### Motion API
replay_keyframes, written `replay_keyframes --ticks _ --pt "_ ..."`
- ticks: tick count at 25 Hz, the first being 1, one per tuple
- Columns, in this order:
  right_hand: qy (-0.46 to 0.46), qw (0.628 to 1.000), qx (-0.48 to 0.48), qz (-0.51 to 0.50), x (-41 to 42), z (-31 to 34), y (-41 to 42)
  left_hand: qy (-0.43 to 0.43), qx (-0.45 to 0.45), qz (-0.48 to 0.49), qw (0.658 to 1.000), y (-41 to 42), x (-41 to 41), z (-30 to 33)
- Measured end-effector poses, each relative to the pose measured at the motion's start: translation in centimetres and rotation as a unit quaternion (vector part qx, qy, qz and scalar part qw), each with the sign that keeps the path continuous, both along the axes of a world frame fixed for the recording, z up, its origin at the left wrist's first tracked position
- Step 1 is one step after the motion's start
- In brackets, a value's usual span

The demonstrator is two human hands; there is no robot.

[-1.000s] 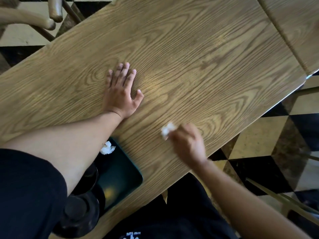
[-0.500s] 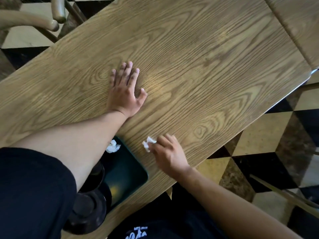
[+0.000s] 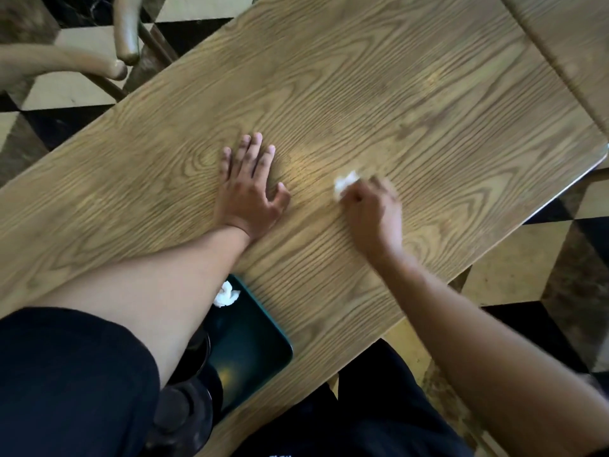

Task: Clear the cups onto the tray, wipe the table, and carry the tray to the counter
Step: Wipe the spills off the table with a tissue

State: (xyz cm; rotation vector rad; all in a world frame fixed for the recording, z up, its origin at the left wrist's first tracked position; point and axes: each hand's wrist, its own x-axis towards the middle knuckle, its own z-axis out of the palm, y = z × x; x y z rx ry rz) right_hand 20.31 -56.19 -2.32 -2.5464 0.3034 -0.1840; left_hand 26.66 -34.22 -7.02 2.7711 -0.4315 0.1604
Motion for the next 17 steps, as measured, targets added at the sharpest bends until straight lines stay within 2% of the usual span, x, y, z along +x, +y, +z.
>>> replay_keyframes --ticks 1,3,5,6,7,9,11,12,14,17 --pt "0.015 0.995 0.003 0.094 -2.7 0.0 1.8 0.0 -0.002 -0.001 1.0 -0.1 0.0 0.0" --pt "0.042 0.962 0.004 0.271 -7.5 0.4 3.1 -0.001 -0.002 -0.003 1.0 0.0 -0.1 0.0" --pt "0.049 0.935 0.006 0.352 -8.3 0.8 -0.3 0.0 -0.006 -0.005 1.0 0.1 -0.1 -0.2" --pt "0.035 0.943 -0.003 0.331 -7.3 0.6 -2.7 -0.001 -0.007 -0.004 1.0 0.0 -0.1 -0.2" --pt "0.022 0.965 -0.006 0.263 -5.8 0.2 -5.2 -0.001 -0.008 -0.002 1.0 0.0 -0.1 -0.3" --pt "0.035 0.999 -0.014 0.021 -2.4 0.3 -10.9 0.002 -0.008 -0.004 1.0 0.0 0.0 -0.4" --pt "0.067 0.98 0.004 -0.188 -1.7 0.0 -14.7 0.005 -0.005 -0.007 1.0 0.1 0.1 -0.5" --pt "0.076 0.969 0.01 -0.235 -2.6 -0.3 -14.7 0.006 -0.007 -0.009 1.0 0.1 0.1 -0.5" --pt "0.076 0.967 0.001 -0.242 -5.8 -0.3 -11.8 0.002 -0.009 -0.007 1.0 0.0 0.1 -0.4" --pt "0.06 0.991 0.007 -0.119 -12.5 -0.2 -5.1 0.006 -0.001 0.0 1.0 0.0 0.0 -0.4"
